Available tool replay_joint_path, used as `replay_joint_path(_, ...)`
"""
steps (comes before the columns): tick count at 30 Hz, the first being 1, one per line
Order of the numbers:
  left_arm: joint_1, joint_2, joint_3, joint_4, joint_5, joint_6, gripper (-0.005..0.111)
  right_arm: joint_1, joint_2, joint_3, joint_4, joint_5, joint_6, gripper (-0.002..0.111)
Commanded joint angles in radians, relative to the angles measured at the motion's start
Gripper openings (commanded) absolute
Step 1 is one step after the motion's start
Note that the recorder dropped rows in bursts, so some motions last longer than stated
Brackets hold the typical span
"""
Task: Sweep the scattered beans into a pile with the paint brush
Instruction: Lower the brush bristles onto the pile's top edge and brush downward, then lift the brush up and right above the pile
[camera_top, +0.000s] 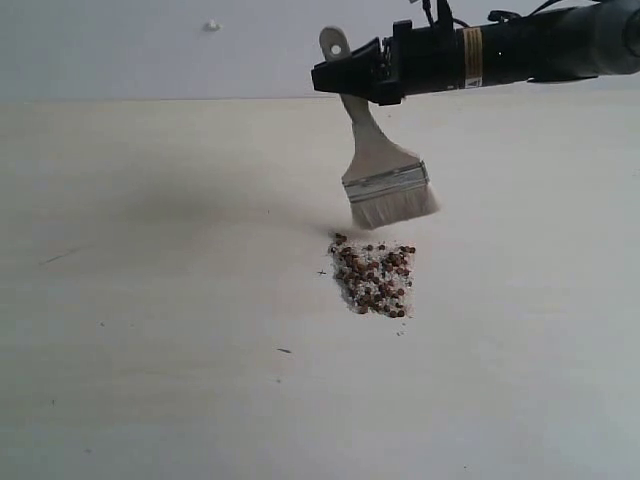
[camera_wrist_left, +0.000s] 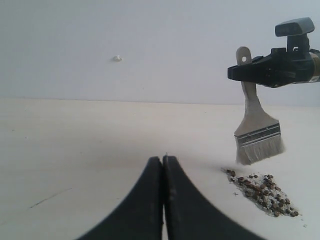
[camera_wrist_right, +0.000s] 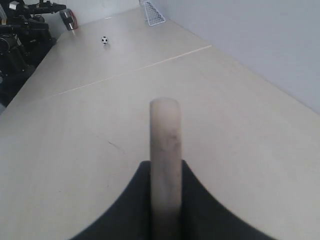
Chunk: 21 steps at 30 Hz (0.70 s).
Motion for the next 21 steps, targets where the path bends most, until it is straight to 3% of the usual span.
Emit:
replay_joint_path(1, -0.006, 0.001, 0.003, 0.0, 0.001, 0.004, 0.0, -0.008, -0.029, -0.01, 0.022, -0.007, -0.009, 0.0)
replay_joint_path(21, -0.006, 0.001, 0.003, 0.0, 0.001, 0.004, 0.0, 0.027, -0.026, -0.01, 0.101, -0.007, -0.12, 0.0)
